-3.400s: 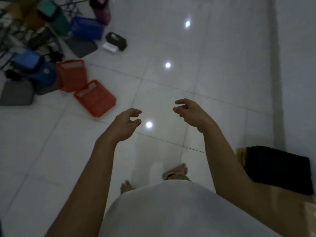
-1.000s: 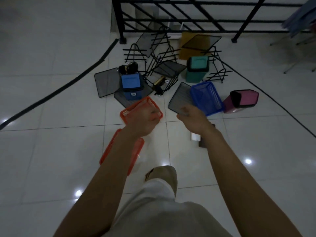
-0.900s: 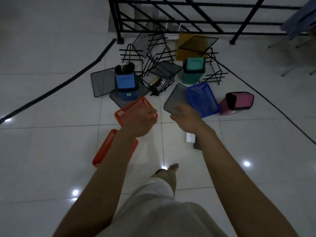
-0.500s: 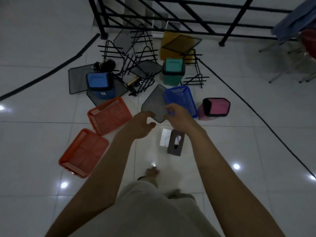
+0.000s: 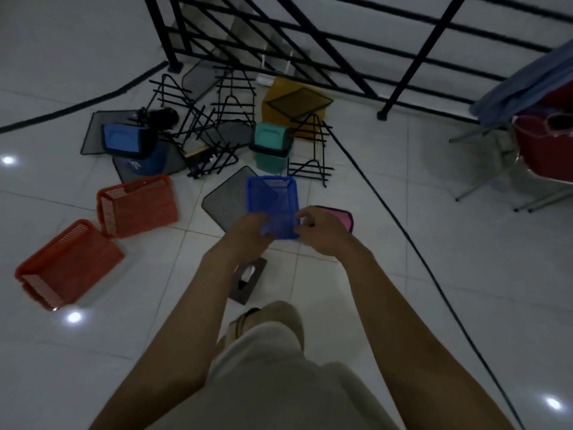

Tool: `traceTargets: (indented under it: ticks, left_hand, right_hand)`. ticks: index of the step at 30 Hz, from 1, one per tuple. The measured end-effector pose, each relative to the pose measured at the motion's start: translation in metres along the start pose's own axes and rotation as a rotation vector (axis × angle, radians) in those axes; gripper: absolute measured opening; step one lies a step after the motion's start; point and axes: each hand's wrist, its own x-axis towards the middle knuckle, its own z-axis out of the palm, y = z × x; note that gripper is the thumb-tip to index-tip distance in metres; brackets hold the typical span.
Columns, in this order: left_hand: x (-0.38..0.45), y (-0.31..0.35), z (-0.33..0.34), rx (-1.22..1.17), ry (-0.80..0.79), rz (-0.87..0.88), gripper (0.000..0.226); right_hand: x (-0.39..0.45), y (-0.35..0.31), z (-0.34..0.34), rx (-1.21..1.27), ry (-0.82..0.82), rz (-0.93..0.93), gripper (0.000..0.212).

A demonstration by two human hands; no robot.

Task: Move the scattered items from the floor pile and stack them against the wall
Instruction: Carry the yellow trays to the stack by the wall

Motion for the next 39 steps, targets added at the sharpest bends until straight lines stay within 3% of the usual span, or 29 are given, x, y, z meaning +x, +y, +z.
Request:
traceTargets:
  ticks: [13, 19, 24, 31, 39]
  left_hand:
    - [0.114, 0.160, 0.063, -0.068, 0.151, -0.163, 0.046]
    - [0.178, 0.239, 0.084, -0.033, 0.134, -0.187, 0.051]
    - [0.230, 0.285, 0.106, -0.101, 0.212, -0.224, 0.040]
    - [0.311, 0.391, 0.139, -0.179, 0.387, -0.256, 0.041]
    - [0.368, 0.439, 0.157, -0.200, 0.464, -0.313, 0.040]
  right_hand:
    - [0.074, 0.060, -0.192, 0.003, -0.177, -0.069, 0.033]
    - [0.128, 0.091, -0.296, 0.017, -0.141, -0.079, 0.029]
    - [0.178, 0.113, -0.372, -0.043, -0.209, -0.124, 0.034]
    - [0.255, 0.130, -0.496, -0.182, -0.287, -0.199, 0.031]
    - [0.343, 0.110, -0.553, -0.324, -0.431, -0.286, 0.034]
